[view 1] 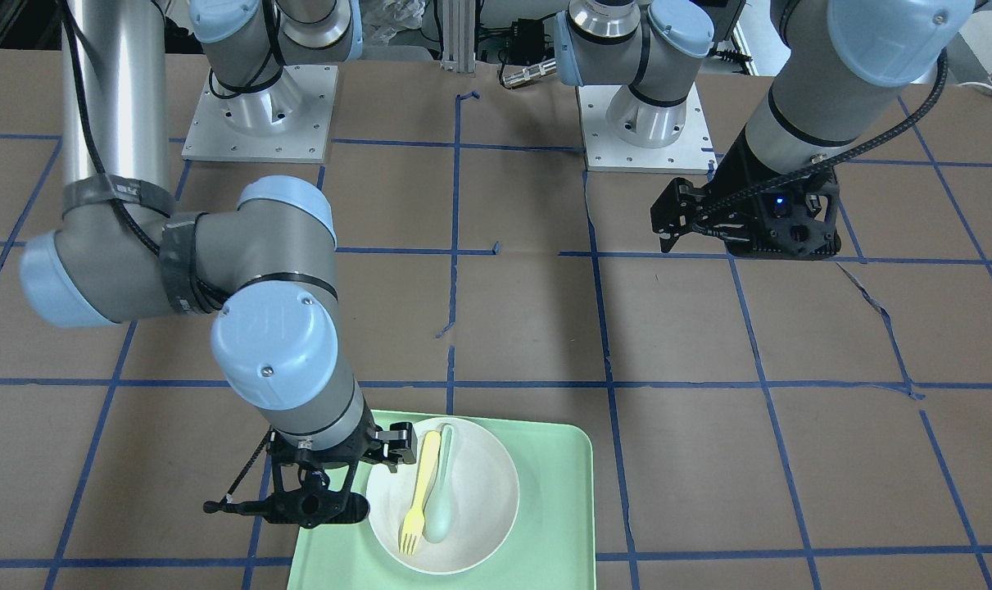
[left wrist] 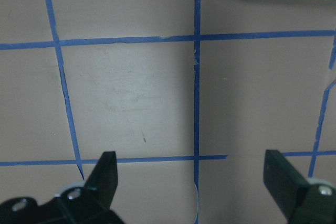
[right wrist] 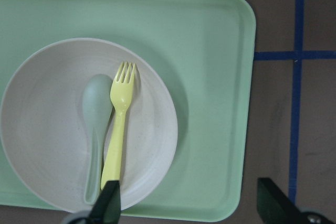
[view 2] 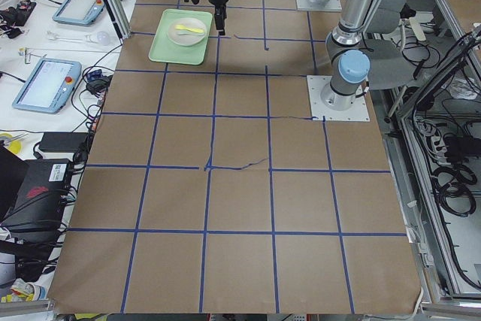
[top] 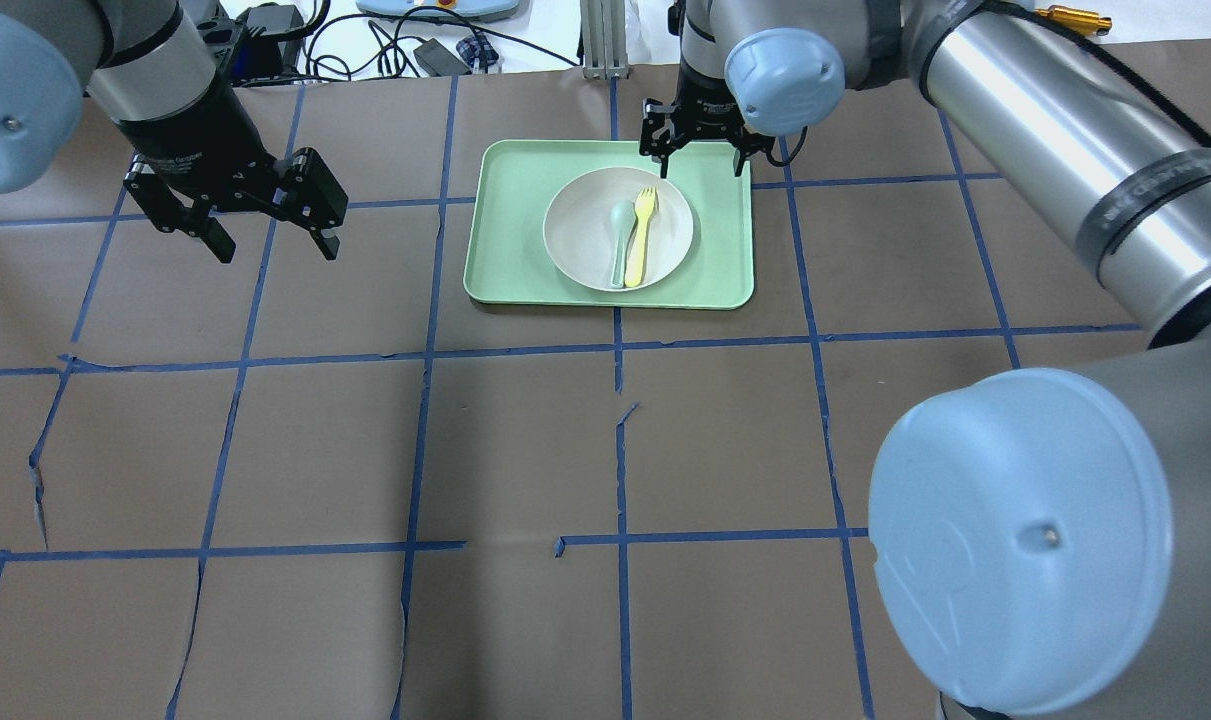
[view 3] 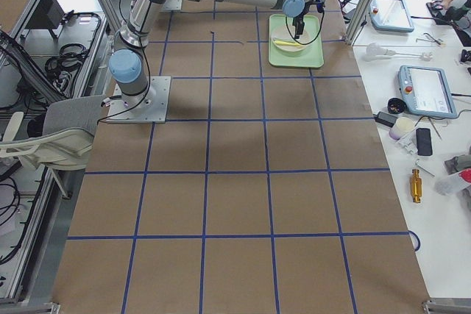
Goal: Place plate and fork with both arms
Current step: 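Move the right gripper down over the yellow fork on the plate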
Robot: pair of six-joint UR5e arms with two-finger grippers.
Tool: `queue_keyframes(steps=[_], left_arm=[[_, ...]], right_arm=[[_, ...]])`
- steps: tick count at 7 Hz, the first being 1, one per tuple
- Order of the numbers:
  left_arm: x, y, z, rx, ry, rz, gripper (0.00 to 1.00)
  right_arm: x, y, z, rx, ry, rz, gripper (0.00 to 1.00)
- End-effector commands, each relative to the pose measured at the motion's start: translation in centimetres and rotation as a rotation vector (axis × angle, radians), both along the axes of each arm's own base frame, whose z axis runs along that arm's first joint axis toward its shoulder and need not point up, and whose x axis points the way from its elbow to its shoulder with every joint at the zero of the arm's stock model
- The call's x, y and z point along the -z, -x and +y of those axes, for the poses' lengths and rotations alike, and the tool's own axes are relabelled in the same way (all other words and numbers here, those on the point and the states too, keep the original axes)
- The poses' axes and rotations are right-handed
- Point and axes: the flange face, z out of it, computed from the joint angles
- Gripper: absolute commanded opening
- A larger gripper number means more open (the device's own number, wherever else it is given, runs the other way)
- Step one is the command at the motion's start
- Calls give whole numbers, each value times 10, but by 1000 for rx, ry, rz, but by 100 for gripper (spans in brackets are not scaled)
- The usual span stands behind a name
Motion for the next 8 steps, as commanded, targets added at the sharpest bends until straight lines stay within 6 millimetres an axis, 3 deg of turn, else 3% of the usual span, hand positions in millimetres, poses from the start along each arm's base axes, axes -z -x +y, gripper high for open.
queue_keyframes(steps=[1, 3, 8], left_arm=[[4, 0, -2, -3, -5, 7, 100], [4, 0, -1, 1, -5, 7, 100], [15, 1, 4, -1, -37, 4, 100]], right_arm=[[58, -44, -1, 44, 4, 2, 78], [70, -44, 0, 68, 0, 40, 67], [88, -53, 13, 195, -30, 47, 60]])
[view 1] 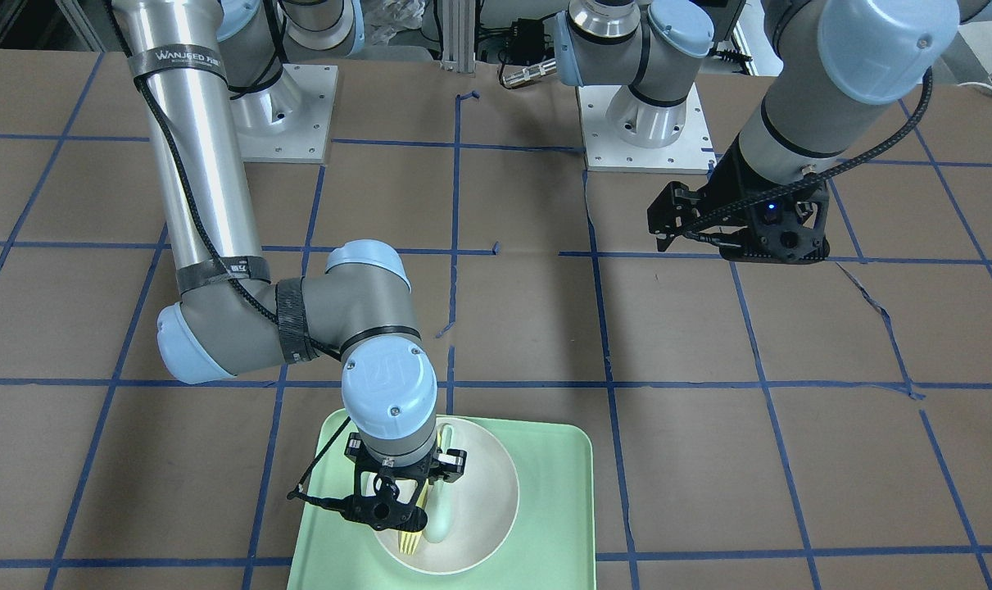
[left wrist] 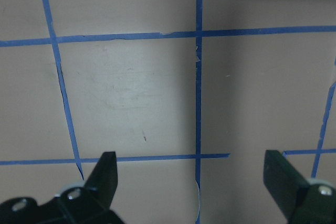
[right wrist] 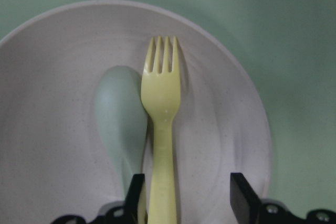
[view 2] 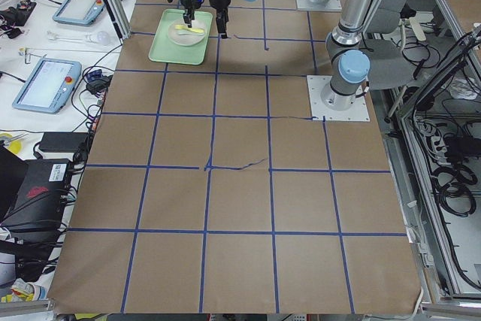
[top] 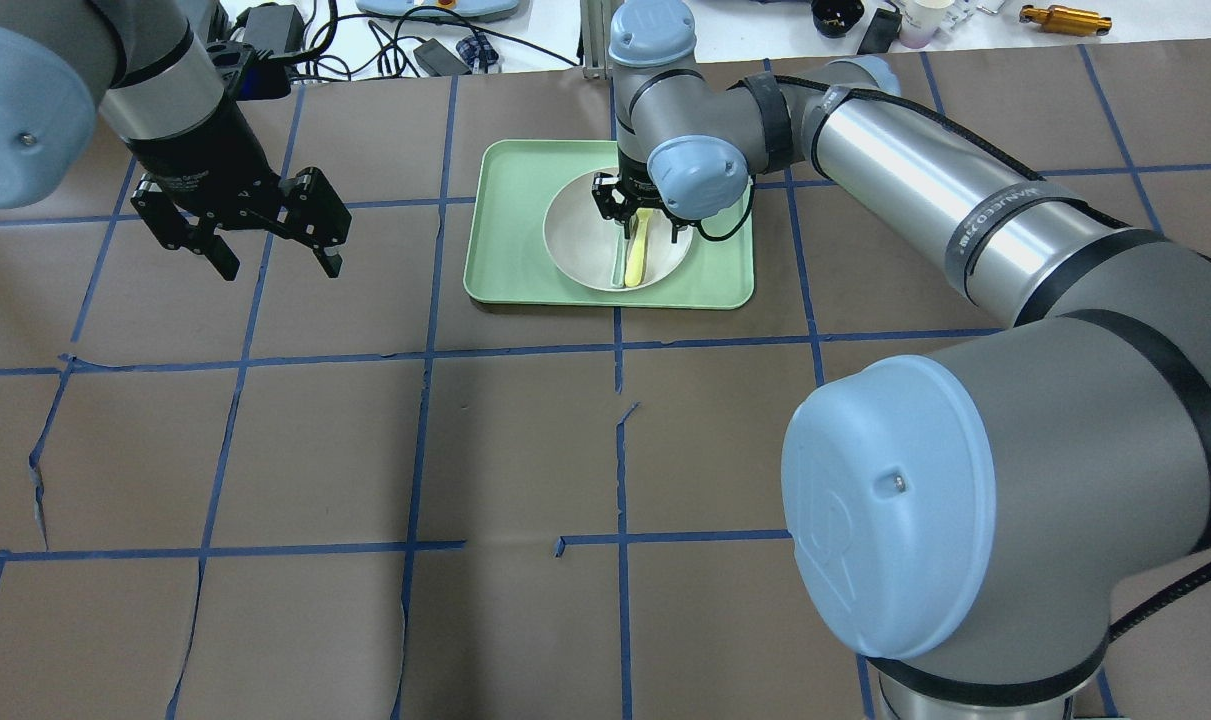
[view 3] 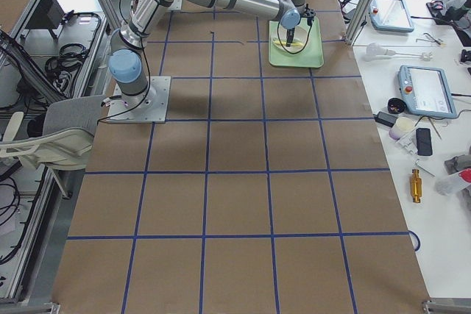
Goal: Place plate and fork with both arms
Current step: 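Close the right gripper on the yellow fork handle and lift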
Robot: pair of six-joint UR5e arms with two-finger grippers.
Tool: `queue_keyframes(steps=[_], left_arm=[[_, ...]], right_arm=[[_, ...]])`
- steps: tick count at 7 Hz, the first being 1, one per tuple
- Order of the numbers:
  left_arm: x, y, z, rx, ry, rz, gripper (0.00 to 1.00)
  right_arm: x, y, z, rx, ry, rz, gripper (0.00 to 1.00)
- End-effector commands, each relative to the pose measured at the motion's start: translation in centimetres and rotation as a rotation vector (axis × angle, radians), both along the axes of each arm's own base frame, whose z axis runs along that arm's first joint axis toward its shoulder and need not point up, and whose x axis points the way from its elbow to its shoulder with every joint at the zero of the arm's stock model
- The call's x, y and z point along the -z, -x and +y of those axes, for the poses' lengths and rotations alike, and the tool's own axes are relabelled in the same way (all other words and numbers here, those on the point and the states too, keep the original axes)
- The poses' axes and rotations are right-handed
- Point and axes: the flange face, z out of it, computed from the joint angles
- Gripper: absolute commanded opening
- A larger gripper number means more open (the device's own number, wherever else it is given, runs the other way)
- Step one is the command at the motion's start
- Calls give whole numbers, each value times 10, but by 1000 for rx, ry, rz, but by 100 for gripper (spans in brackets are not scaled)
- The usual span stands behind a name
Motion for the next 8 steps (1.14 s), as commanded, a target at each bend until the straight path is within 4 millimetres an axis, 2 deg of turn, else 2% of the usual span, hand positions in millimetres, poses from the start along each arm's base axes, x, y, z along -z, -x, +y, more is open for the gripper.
queue_keyframes(steps=[1, 2, 3, 4, 8], left_arm=[[0, 2, 3, 1, -3, 0, 100], [1, 2, 2, 3, -3, 1, 100], [10, 2, -2, -2, -22, 1, 100], [7, 2, 3, 0, -16, -1, 100], [6, 3, 7, 4, -13, 3, 100]], right_arm=[[10, -5, 0, 20, 14, -3, 60], [16, -7, 2, 17, 10, -2, 60], [15, -7, 3, 14, 14, 7, 60], [15, -6, 3, 15, 15, 16, 53], [21, -4, 10, 16, -2, 15, 53]])
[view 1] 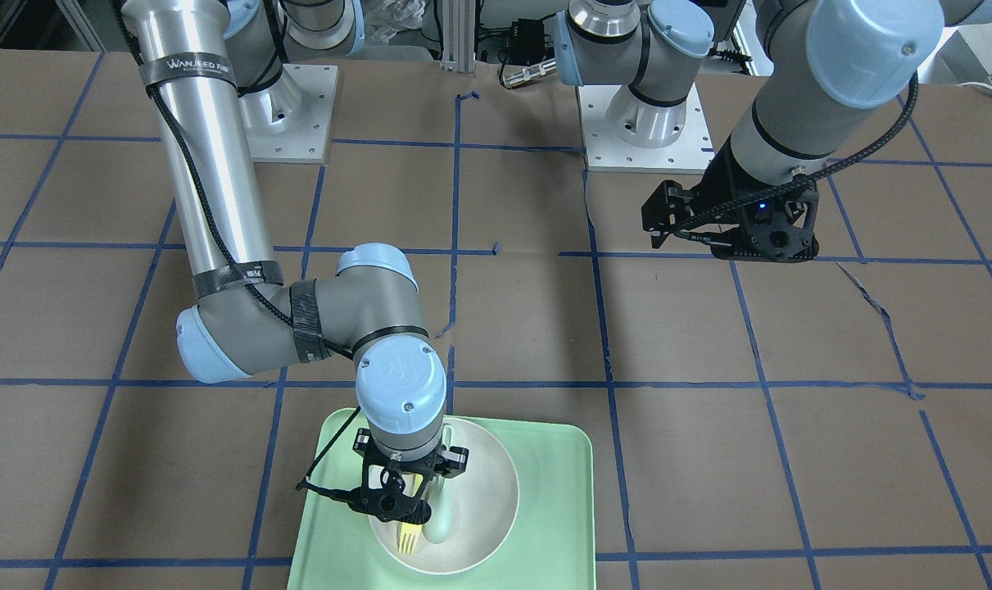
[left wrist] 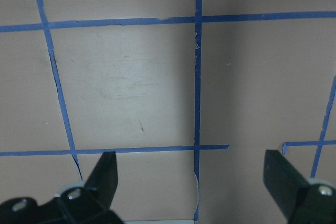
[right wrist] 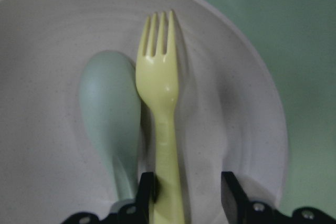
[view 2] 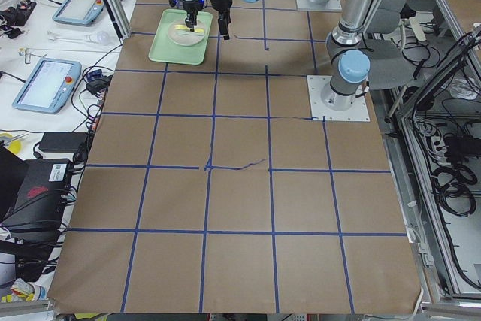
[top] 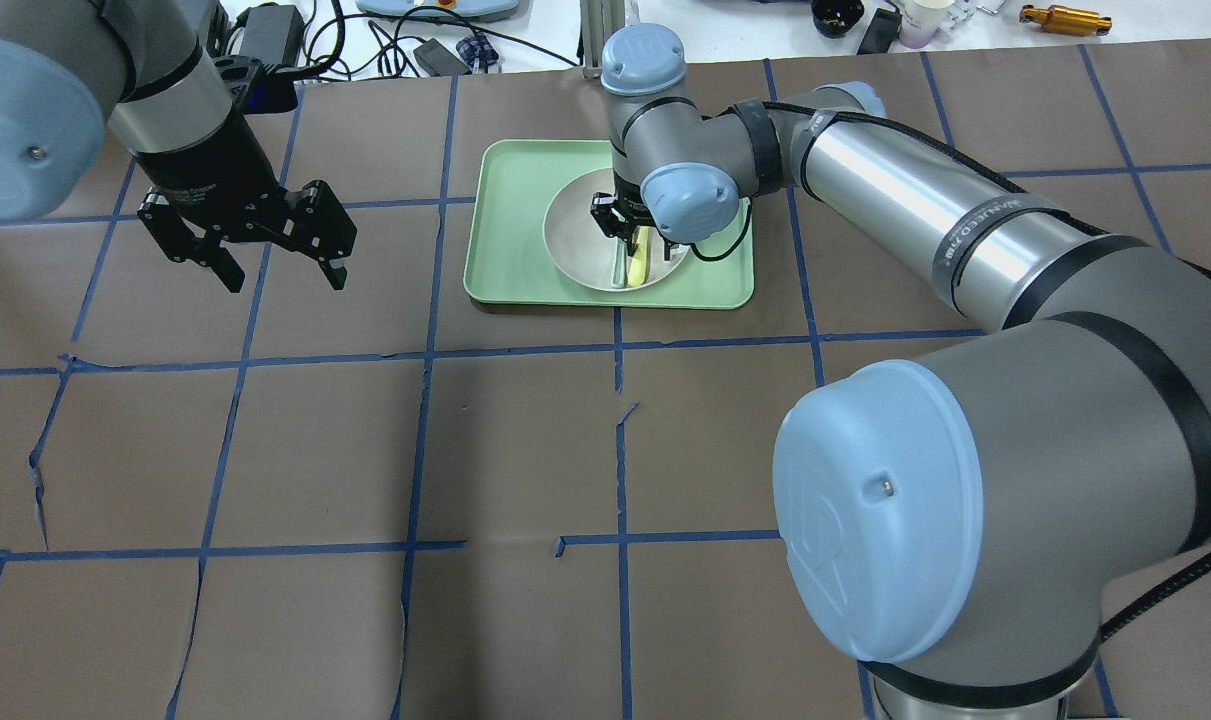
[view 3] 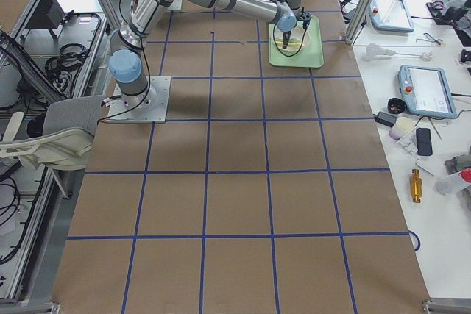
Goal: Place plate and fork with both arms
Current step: 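Close the right gripper on the yellow fork handle and lift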
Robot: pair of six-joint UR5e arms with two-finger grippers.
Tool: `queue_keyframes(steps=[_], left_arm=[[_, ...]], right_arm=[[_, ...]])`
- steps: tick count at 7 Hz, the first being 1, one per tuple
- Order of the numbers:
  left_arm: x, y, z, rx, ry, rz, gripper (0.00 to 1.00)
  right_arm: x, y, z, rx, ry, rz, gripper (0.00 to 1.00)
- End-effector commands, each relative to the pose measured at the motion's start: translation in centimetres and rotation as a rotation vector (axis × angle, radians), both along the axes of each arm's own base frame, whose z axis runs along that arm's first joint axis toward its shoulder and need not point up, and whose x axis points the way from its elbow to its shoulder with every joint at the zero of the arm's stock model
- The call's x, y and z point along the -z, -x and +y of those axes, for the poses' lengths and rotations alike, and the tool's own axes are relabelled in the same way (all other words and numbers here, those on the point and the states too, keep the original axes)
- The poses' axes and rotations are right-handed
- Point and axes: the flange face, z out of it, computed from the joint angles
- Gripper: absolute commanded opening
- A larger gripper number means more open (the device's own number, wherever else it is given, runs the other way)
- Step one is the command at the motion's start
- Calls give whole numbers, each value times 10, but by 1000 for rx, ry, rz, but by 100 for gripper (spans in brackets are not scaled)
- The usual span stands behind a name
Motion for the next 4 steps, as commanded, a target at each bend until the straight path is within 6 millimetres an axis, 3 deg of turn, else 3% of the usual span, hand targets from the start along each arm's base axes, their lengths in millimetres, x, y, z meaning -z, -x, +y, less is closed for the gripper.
queue_keyframes(steps=[1, 4], left_arm=[[3, 0, 2, 1, -1, 3, 100], [4, 1, 1, 3, 1, 6, 100]], right_arm=[[-1, 0, 0, 3, 1, -4, 53], [-1, -9, 3, -13, 13, -11, 47]])
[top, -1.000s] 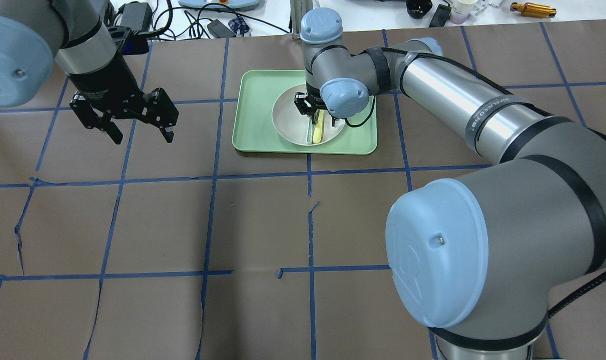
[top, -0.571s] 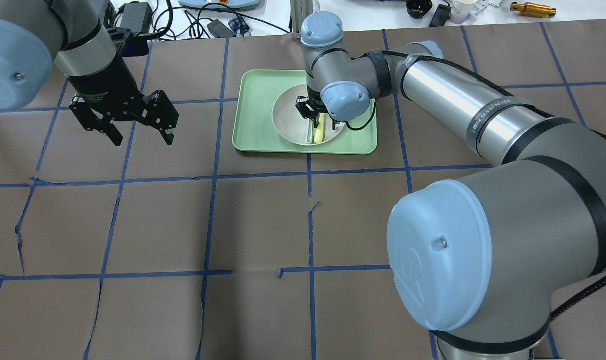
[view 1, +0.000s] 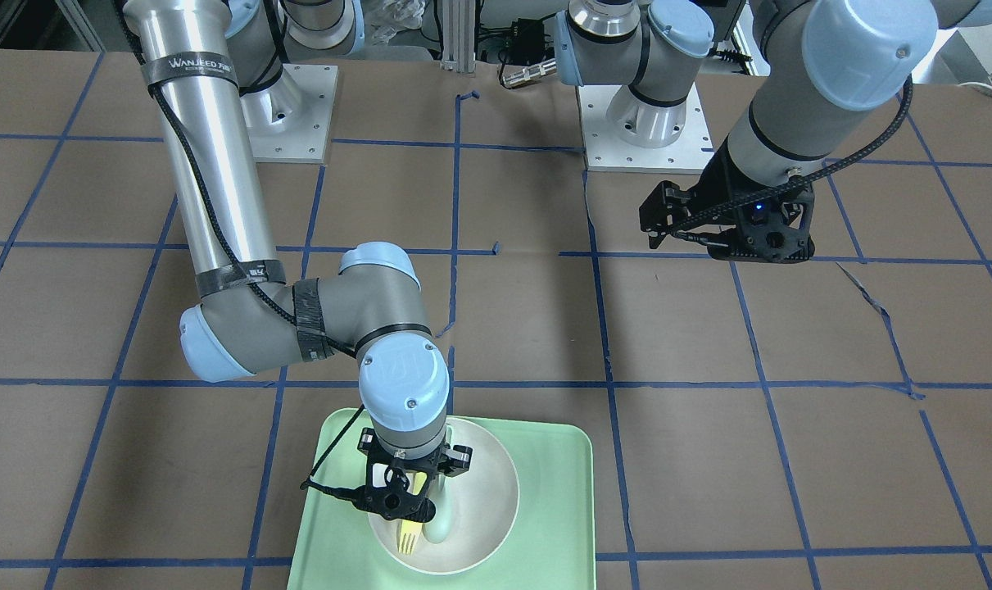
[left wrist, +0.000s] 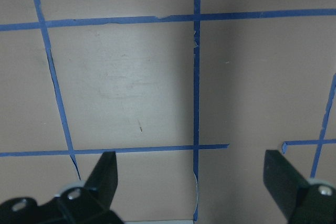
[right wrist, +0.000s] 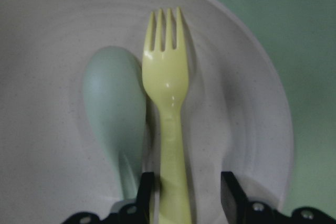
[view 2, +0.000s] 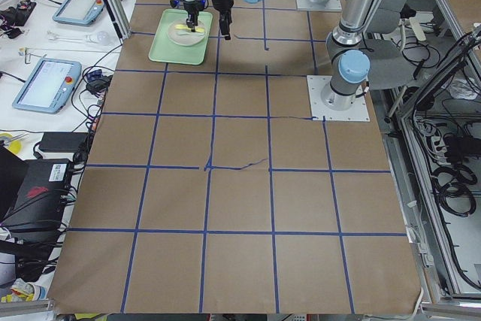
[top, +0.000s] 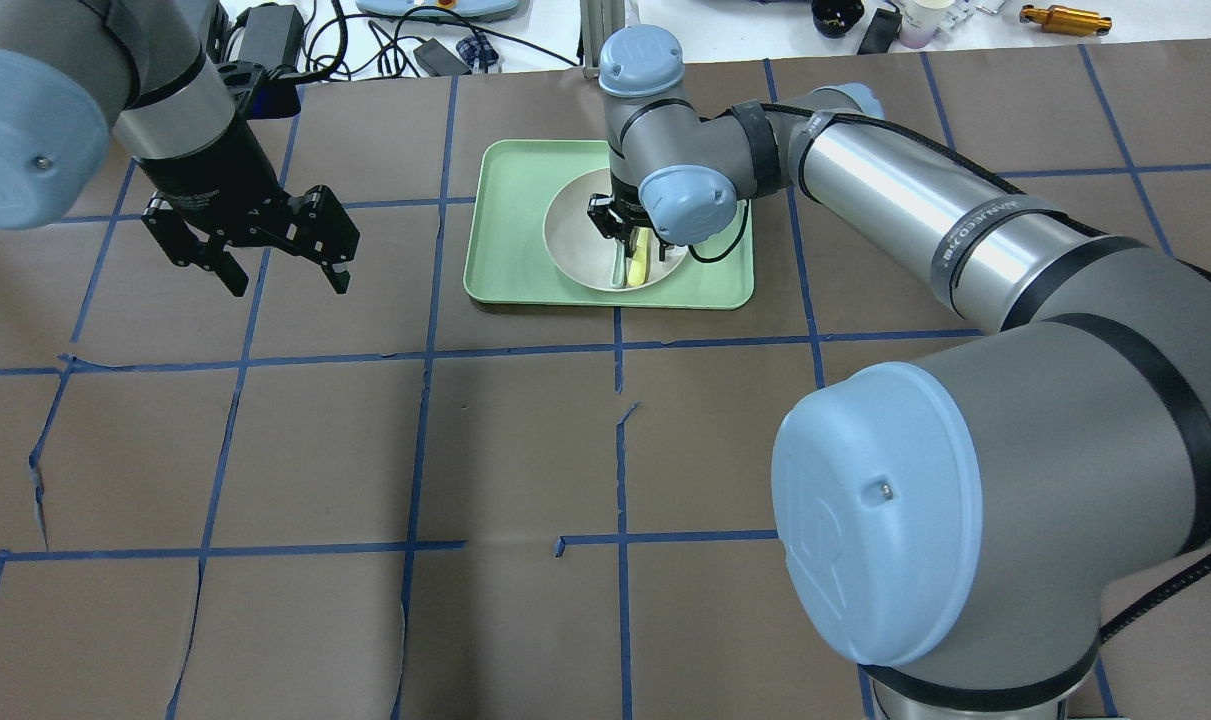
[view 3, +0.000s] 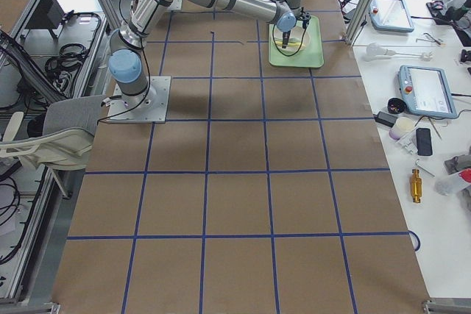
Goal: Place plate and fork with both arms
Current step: 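Close the right gripper on the yellow fork handle and lift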
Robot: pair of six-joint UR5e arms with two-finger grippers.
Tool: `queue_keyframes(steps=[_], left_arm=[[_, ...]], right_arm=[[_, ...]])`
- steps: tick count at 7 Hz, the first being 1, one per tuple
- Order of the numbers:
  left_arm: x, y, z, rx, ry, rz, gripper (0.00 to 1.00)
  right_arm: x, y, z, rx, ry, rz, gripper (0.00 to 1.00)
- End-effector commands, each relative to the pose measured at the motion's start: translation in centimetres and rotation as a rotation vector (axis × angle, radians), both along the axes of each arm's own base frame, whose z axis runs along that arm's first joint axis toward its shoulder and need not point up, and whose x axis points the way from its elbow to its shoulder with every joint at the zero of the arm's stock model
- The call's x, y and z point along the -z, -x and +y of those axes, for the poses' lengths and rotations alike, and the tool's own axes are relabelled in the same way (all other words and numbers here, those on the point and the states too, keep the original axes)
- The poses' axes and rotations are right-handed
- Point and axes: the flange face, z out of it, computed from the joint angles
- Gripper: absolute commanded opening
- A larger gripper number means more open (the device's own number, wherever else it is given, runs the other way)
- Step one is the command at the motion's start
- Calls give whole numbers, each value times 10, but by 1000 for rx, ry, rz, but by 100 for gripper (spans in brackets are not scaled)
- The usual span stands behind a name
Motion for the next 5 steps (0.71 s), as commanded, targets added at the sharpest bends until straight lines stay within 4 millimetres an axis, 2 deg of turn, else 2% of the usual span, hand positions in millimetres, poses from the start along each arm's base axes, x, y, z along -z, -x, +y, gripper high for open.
queue_keyframes(steps=[1, 2, 5], left_arm=[[0, 0, 0, 2, 2, 2, 100], [-1, 0, 0, 3, 4, 2, 100], [3, 0, -5, 6, 13, 7, 100]], right_arm=[[0, -4, 2, -8, 5, 1, 44], [0, -3, 1, -11, 6, 4, 44], [2, -4, 2, -25, 3, 7, 34]])
